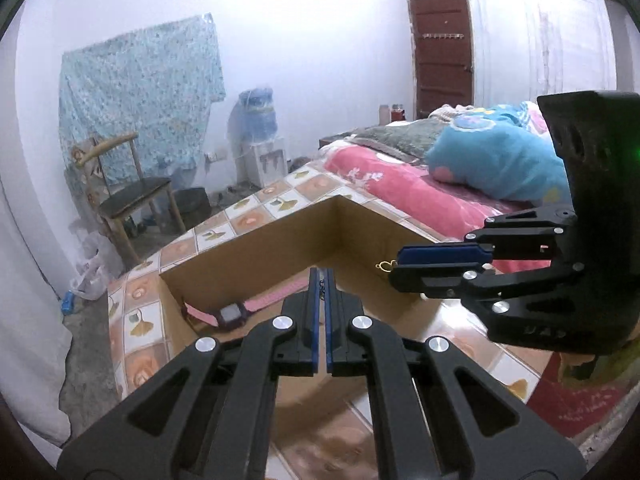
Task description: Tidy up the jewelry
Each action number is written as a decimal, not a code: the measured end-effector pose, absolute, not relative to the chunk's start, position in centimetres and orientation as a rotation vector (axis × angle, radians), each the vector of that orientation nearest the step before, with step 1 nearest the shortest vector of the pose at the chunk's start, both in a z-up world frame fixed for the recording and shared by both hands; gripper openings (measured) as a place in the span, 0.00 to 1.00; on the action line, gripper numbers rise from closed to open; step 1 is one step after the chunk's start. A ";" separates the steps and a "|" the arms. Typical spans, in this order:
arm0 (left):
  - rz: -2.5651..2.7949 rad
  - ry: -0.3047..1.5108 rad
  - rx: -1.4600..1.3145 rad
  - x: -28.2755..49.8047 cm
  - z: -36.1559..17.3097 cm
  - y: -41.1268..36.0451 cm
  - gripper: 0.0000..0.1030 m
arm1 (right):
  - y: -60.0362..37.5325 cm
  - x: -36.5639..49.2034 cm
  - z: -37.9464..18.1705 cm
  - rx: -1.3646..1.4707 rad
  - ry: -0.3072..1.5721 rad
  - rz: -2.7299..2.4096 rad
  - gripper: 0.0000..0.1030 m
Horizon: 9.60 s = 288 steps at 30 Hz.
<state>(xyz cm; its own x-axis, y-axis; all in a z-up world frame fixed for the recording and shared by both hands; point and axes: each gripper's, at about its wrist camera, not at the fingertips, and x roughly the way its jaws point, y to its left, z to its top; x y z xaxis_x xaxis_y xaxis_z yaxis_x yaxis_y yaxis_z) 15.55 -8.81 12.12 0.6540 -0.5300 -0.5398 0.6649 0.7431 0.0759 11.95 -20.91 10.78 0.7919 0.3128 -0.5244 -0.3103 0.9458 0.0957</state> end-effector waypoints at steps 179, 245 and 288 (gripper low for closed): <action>-0.744 0.886 0.204 10.5 -1.6 -7.8 0.00 | -25.5 9.2 -3.8 0.258 0.989 0.233 0.20; -0.780 0.660 0.229 9.8 7.9 -8.3 0.00 | -25.7 8.8 6.5 0.119 0.722 0.202 0.05; -0.700 1.394 0.108 31.8 -1.1 -12.1 0.04 | -23.4 27.9 1.9 -0.001 1.350 0.495 0.06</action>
